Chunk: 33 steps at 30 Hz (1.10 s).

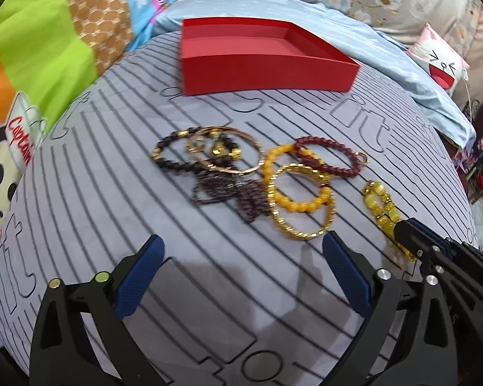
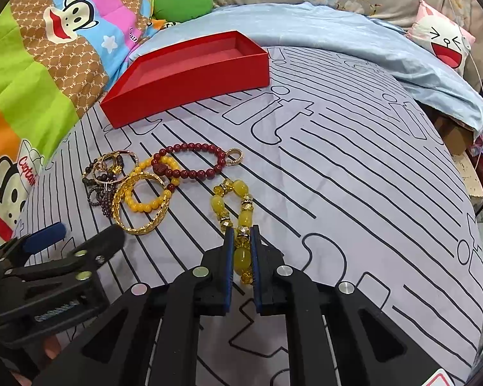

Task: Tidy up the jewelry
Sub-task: 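Close the right gripper on the pale yellow bead bracelet, then close the left gripper on the gold twisted bangle while the right gripper holds the yellow bracelet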

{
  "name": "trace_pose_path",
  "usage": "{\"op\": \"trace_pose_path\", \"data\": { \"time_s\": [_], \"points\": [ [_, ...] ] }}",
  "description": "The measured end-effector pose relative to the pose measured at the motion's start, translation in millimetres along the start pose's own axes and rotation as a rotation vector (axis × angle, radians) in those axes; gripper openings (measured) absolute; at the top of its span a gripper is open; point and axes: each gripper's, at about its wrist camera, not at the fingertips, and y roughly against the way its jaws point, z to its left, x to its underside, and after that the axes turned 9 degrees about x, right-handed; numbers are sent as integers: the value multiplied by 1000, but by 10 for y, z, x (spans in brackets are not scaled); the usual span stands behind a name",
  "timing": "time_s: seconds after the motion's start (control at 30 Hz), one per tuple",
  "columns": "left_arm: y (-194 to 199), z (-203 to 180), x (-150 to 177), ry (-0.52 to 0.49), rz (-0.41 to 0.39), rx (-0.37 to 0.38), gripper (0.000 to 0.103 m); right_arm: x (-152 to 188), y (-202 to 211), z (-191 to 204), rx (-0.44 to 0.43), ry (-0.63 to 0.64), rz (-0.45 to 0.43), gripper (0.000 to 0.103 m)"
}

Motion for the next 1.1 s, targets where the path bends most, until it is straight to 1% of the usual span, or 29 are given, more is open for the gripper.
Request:
{"op": "trace_pose_path", "data": {
  "time_s": [0.07,0.17,0.27,0.3,0.37,0.4,0.5,0.57,0.67,0.73,0.9,0.93,1.03,1.1],
  "points": [
    [-52,-35,-16,-6,14,10,84,-5,-1,-20,-10,-8,8,9],
    [-93,-43,-56,-6,13,4,80,-12,-1,-35,-23,-17,16,9],
    [-100,-24,-113,-1,10,4,66,-42,-5,-38,-28,-20,17,9],
    [-107,-12,-134,4,10,6,64,-55,-6,-39,-30,-21,17,9],
    [-95,37,-169,29,12,42,64,-77,-10,-43,-32,-20,19,9],
    [-94,43,-176,34,11,45,64,-87,-15,-46,-33,-20,20,9],
    [-137,31,-175,14,22,17,63,-105,-37,-52,-37,-26,26,9],
    [-133,14,-161,0,20,0,58,-110,-37,-50,-37,-24,26,9],
    [-115,36,-159,3,22,4,49,-116,-25,-46,-39,-17,27,9],
    [-96,49,-149,1,27,11,35,-118,-11,-44,-40,-14,27,9],
    [-66,25,-98,-23,39,33,18,-112,-4,-25,-44,-9,31,9],
    [-60,22,-88,-29,42,39,15,-104,4,-20,-44,-7,31,9],
    [-27,44,-66,-22,51,70,11,-85,29,-5,-44,0,30,9],
    [23,73,-49,-11,54,95,10,-75,39,1,-44,2,32,9]
  ]
}}
